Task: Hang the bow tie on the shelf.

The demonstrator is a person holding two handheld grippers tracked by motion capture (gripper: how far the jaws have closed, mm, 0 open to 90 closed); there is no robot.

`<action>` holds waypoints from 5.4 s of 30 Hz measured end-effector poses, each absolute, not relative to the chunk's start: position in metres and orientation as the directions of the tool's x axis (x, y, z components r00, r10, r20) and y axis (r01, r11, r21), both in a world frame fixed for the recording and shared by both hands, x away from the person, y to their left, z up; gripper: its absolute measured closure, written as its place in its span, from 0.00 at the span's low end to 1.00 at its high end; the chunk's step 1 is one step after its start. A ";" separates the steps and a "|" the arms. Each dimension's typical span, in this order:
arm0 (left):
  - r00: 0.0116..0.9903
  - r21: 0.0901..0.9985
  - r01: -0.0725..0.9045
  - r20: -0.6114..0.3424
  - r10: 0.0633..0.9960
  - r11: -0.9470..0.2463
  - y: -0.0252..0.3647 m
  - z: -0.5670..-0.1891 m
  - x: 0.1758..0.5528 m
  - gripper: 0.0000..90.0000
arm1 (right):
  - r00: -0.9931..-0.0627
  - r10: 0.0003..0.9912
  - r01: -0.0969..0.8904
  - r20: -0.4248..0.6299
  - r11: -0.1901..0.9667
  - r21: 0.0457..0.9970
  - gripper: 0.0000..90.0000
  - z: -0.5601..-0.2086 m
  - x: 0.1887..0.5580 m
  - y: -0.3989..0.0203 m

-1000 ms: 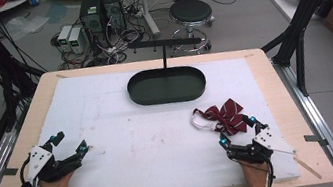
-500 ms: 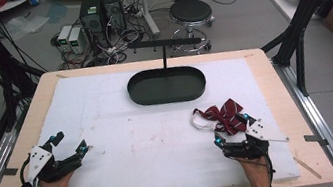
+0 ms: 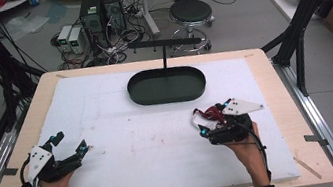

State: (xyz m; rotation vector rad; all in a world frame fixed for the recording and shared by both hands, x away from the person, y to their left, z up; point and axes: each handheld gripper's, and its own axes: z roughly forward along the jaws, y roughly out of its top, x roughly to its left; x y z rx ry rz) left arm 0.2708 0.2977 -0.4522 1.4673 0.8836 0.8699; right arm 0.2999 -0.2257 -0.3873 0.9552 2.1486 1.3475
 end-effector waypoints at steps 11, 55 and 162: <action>0.439 0.997 0.048 0.033 0.898 -0.060 0.298 -0.452 0.271 0.17 | -0.714 0.699 0.440 0.024 0.421 0.793 0.17 -0.386 0.334 -0.204; 0.431 0.997 0.050 0.034 0.902 -0.062 0.297 -0.452 0.271 0.17 | -0.791 0.607 0.533 -0.071 0.742 0.407 0.74 -0.408 0.375 -0.172; 0.437 0.998 0.055 0.015 0.899 -0.044 0.298 -0.452 0.272 0.17 | -0.413 0.905 0.147 0.098 -0.040 0.988 0.98 -0.279 0.475 -0.152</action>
